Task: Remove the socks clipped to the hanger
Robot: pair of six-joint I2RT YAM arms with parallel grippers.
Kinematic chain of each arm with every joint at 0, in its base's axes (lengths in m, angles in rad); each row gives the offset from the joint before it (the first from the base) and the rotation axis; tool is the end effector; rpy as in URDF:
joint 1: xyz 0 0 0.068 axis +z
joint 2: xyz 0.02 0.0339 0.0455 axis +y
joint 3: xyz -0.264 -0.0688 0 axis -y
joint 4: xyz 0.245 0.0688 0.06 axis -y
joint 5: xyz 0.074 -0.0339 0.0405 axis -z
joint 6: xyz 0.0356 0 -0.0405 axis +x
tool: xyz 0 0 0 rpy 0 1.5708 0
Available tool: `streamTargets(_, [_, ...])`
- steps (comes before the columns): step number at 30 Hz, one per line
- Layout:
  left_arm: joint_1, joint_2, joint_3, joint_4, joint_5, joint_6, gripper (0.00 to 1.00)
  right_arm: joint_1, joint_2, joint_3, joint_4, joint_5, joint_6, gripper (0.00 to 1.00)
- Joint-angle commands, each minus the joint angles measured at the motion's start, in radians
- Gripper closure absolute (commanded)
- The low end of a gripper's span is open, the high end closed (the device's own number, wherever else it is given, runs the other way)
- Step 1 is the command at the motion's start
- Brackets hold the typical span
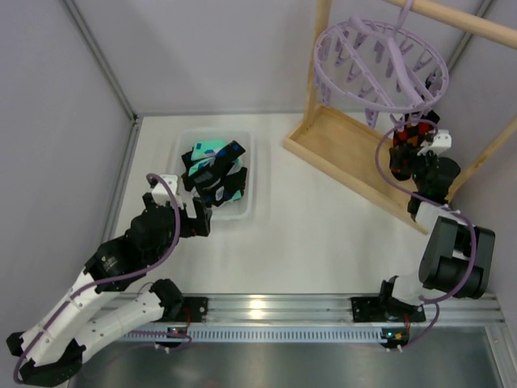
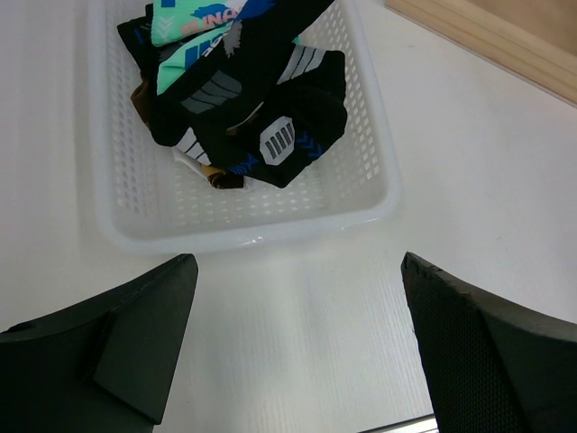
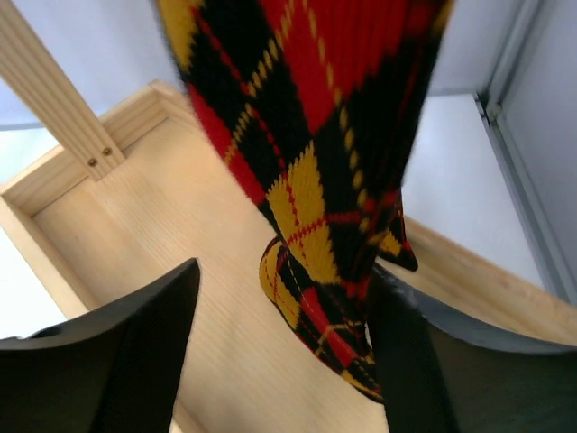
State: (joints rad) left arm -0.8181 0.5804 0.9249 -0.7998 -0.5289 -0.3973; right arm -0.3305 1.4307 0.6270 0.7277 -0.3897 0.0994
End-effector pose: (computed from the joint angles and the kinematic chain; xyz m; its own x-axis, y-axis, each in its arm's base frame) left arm 0.0840 -0.0634 0.3514 -0.4011 -0.0604 -0.9140 0.1791 0.9734 -0.1429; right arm 0.2910 -0.0855 0.2321 -0.0772 0.1235 -0.9893 -0.0507 0.9905 0.1277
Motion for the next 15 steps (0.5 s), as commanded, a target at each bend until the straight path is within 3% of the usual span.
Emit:
streamTargets(1, [-0.001, 0.009, -0.009, 0.057, 0.010, 0.008, 0.02, -0.012, 0.017, 0.048, 0.200, -0.113, -0.003, 0.37])
streamTargets(2, [-0.001, 0.009, -0.009, 0.057, 0.009, 0.009, 0.02, -0.012, 0.023, 0.043, 0.220, -0.120, 0.009, 0.43])
streamTargets(3, [-0.001, 0.010, -0.009, 0.057, 0.007, 0.009, 0.02, -0.012, 0.028, 0.040, 0.242, -0.127, 0.019, 0.69])
streamTargets(6, [-0.001, 0.013, -0.009, 0.057, 0.001, 0.011, 0.02, -0.010, 0.027, 0.031, 0.278, -0.136, 0.048, 0.89])
streamTargets(9, [0.000, 0.021, -0.008, 0.057, -0.006, 0.011, 0.02, -0.001, 0.007, -0.004, 0.324, -0.114, 0.071, 1.00])
streamTargets(14, [0.002, 0.048, 0.017, 0.056, -0.008, 0.009, 0.02, 0.077, -0.120, -0.110, 0.329, 0.007, 0.077, 1.00])
streamTargets(15, [0.002, 0.055, 0.043, 0.056, 0.018, 0.003, 0.02, 0.103, -0.148, -0.127, 0.317, 0.094, 0.063, 1.00])
